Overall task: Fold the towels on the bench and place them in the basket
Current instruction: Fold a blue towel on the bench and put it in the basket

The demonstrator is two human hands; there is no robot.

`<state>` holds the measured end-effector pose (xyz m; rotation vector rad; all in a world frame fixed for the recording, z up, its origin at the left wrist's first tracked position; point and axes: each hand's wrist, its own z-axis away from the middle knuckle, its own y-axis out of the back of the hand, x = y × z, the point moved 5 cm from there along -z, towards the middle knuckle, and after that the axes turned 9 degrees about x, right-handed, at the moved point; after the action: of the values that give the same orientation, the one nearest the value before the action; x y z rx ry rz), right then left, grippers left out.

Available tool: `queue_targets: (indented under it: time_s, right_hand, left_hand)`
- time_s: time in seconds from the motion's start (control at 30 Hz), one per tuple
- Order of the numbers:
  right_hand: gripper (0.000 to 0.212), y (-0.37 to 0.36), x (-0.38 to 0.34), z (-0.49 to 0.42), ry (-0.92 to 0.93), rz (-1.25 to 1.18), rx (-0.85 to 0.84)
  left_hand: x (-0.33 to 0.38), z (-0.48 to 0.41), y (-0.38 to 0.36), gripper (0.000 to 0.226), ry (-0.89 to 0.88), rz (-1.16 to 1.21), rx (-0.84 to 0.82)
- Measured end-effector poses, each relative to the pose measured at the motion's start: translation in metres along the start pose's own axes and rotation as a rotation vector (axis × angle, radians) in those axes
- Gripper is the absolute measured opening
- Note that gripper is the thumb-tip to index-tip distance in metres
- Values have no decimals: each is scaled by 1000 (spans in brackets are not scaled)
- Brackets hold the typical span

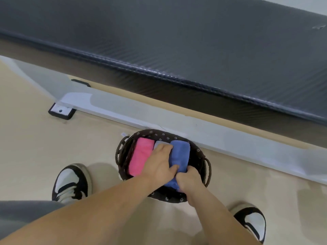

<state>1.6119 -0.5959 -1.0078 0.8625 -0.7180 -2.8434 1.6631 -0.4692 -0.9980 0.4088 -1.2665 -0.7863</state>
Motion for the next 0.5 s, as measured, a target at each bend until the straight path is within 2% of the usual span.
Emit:
queue_targets:
  time_s: [0.07,0.17,0.23,0.3,0.4,0.5]
  right_hand:
    - [14,1,0,-2,10,-9,58]
    - [18,4,-2,5,108,73,179]
    - [23,8,-5,13,178,166,309]
    - [29,10,-5,19,213,217,359]
    - [38,8,-9,22,187,358,243]
    - [33,7,-12,11,144,421,120]
  left_hand:
    - [10,6,-4,63,-143,-126,-5]
    - [19,12,-8,59,-261,-156,-21]
    - [18,12,-12,60,-275,-133,-62]
    - [10,12,-15,64,-217,-84,-106]
    - [-3,11,-19,66,-156,-115,-118]
    - [-8,10,-23,75,-213,-185,-130]
